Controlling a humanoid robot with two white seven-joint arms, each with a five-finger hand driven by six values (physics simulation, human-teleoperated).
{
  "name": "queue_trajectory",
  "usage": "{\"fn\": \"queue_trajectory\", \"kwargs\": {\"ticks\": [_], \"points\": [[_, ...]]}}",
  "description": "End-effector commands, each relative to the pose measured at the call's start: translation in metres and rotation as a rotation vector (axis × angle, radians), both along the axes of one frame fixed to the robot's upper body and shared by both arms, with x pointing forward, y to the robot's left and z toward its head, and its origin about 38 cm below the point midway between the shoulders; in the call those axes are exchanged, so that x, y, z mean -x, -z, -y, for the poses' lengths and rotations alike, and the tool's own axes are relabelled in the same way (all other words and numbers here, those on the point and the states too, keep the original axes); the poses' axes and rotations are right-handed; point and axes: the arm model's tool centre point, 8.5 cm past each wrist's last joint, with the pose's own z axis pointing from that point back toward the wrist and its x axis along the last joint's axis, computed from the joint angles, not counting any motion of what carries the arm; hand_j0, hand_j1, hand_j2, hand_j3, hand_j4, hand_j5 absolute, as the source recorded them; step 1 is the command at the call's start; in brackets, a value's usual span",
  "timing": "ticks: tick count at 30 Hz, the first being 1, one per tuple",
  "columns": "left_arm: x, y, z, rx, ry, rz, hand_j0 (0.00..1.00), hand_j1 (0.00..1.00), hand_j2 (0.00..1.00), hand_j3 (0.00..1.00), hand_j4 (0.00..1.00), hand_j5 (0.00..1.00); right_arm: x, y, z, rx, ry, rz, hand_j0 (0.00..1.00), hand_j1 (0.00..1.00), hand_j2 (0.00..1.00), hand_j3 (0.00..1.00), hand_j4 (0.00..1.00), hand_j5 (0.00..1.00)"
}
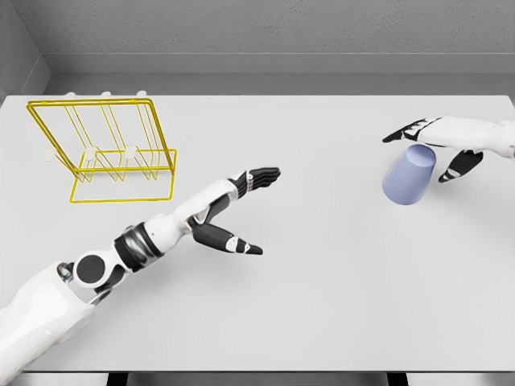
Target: Place the cup on the cup holder with both arms
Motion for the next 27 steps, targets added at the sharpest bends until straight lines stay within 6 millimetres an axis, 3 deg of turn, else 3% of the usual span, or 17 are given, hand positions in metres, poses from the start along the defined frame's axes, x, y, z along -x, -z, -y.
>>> {"fn": "queue_trajectory", "kwargs": {"ticks": [1, 11, 16, 23, 27], "points": [[-0.004, 0.01, -0.003, -0.084, -0.024, -0.049, 1.0, 1.0, 1.0, 1.0, 1.0, 1.0, 0.0, 0.001, 0.0, -0.003, 0.002, -0.005, 1.0, 1.0, 1.0, 1.0, 1.0, 1.0], [-0.007, 0.008, -0.005, 0.005, -0.043, -0.11, 1.0, 1.0, 1.0, 1.0, 1.0, 1.0, 0.001, 0.01, -0.005, 0.0, -0.01, -0.023, 1.0, 1.0, 1.0, 1.0, 1.0, 1.0], [-0.005, 0.021, -0.01, -0.007, -0.068, -0.139, 1.0, 1.0, 1.0, 1.0, 1.0, 1.0, 0.001, 0.005, -0.006, 0.001, -0.015, -0.014, 1.0, 1.0, 1.0, 1.0, 1.0, 1.0], [-0.006, 0.023, -0.002, -0.002, -0.064, -0.138, 1.0, 1.0, 1.0, 1.0, 1.0, 1.0, 0.003, 0.002, -0.01, 0.003, -0.033, -0.007, 1.0, 1.0, 1.0, 1.0, 1.0, 1.0], [-0.004, 0.023, 0.003, 0.004, -0.056, -0.133, 1.0, 1.0, 1.0, 1.0, 1.0, 1.0, 0.003, 0.002, -0.01, 0.003, -0.032, -0.006, 0.94, 0.94, 0.94, 0.94, 0.94, 0.94]]}}
